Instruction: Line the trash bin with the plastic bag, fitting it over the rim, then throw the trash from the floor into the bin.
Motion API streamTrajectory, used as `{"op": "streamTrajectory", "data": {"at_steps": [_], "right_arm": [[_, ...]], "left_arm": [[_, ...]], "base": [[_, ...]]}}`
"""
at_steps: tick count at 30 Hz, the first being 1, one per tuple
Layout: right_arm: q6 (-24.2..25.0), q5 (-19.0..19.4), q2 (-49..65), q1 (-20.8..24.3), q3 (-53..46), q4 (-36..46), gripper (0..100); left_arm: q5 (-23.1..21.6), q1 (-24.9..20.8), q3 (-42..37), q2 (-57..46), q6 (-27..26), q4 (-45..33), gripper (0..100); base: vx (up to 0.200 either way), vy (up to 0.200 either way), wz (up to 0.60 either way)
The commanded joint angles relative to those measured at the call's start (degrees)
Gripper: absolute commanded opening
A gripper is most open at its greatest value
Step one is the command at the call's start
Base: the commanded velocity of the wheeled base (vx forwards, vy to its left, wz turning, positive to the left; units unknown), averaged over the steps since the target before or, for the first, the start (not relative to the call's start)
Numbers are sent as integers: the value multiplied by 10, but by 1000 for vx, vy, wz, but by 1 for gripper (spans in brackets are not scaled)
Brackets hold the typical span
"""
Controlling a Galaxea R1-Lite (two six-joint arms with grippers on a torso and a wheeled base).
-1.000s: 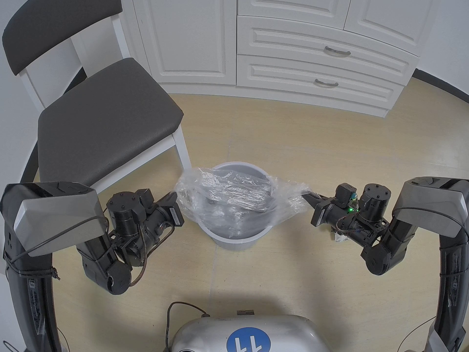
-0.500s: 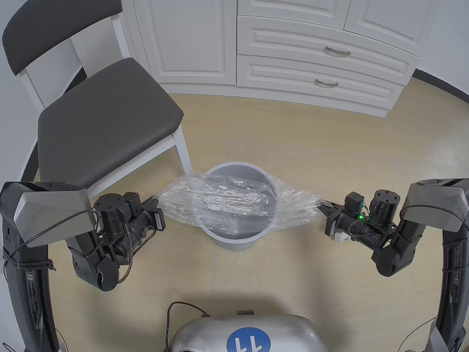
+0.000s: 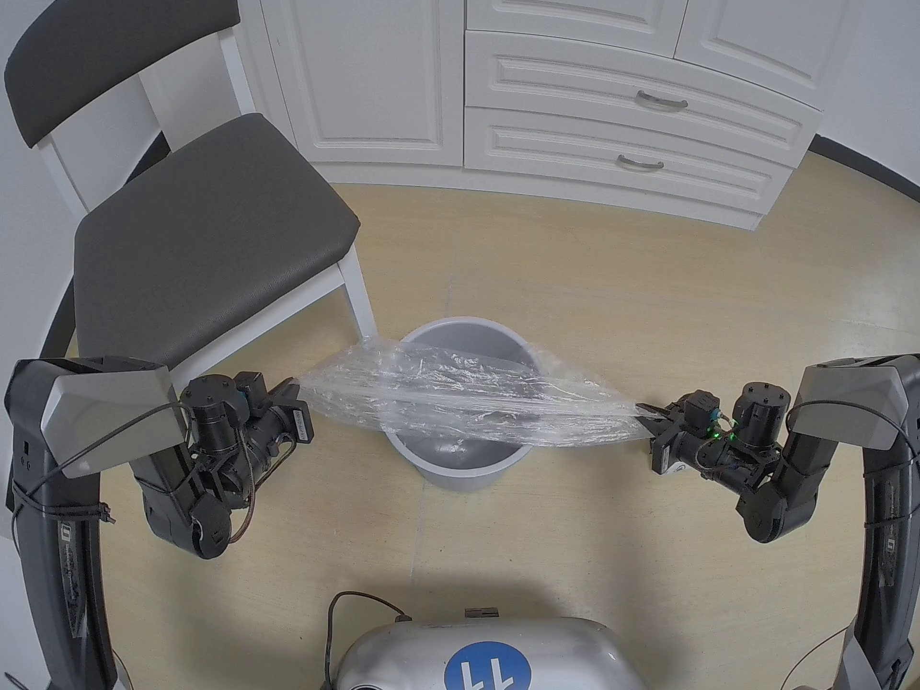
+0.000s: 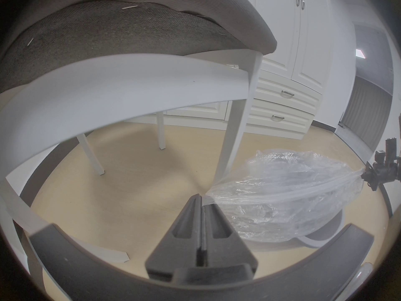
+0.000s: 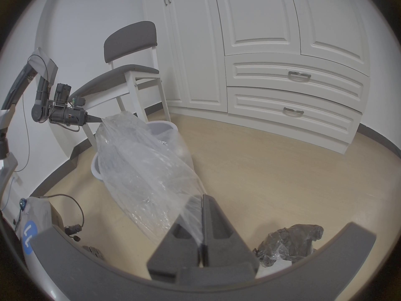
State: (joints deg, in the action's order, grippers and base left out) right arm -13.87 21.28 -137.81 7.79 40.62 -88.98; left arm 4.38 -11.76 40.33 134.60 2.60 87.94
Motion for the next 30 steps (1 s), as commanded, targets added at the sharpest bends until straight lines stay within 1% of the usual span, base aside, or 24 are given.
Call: {"op": "streamTrajectory", "data": {"at_steps": [1, 6, 8, 9, 10, 11, 12, 14, 18, 19, 20, 23, 24, 27, 30], "right_arm": [[-10, 0, -7, -3, -3, -10, 0], [-20, 0, -9, -7, -10, -10, 0], [-23, 1, -7, -6, -13, -10, 0], [-30, 1, -6, -6, -21, -10, 0], [-31, 1, -6, -6, -22, -10, 0], [-42, 2, -5, -5, -28, -10, 0], [-43, 2, -5, -5, -29, -10, 0], [-57, 9, -4, -6, -40, -10, 0], [-72, 10, -3, -7, -53, -10, 0], [-72, 10, -4, -7, -53, -10, 0], [-80, 10, -3, -7, -58, -10, 0], [-80, 10, -3, -7, -59, -10, 0], [-94, 10, 4, -7, -72, -10, 0], [-99, 10, 8, -7, -83, -10, 0], [-114, 10, 11, -7, -97, -10, 0]], "left_arm": [[-6, 2, -8, -1, 0, 0, 0], [-16, 6, -20, -9, 0, 0, 0], [-25, 6, -31, -13, -1, 0, 0], [-41, 6, -49, -20, -4, 0, 0], [-43, 6, -51, -21, -5, 0, 0], [-59, 7, -67, -27, -15, 0, 0], [-60, 7, -68, -28, -15, 0, 0], [-82, 17, -92, -31, -42, 0, 0], [-110, 33, -115, -32, -77, 0, 0], [-111, 33, -115, -32, -78, 0, 0], [-121, 39, -123, -33, -85, 0, 0], [-122, 39, -123, -34, -85, 0, 0], [-132, 46, -133, -35, -100, 0, 0], [-134, 50, -140, -35, -109, 0, 0], [-167, 52, -165, -41, -125, -1, 0]], "base": [[0, 0, 0], [0, 0, 0], [0, 0, 0], [0, 0, 0], [0, 0, 0], [0, 0, 0], [0, 0, 0], [0, 0, 0], [0, 0, 0], [0, 0, 0], [0, 0, 0], [0, 0, 0], [0, 0, 0], [0, 0, 0], [0, 0, 0]]}}
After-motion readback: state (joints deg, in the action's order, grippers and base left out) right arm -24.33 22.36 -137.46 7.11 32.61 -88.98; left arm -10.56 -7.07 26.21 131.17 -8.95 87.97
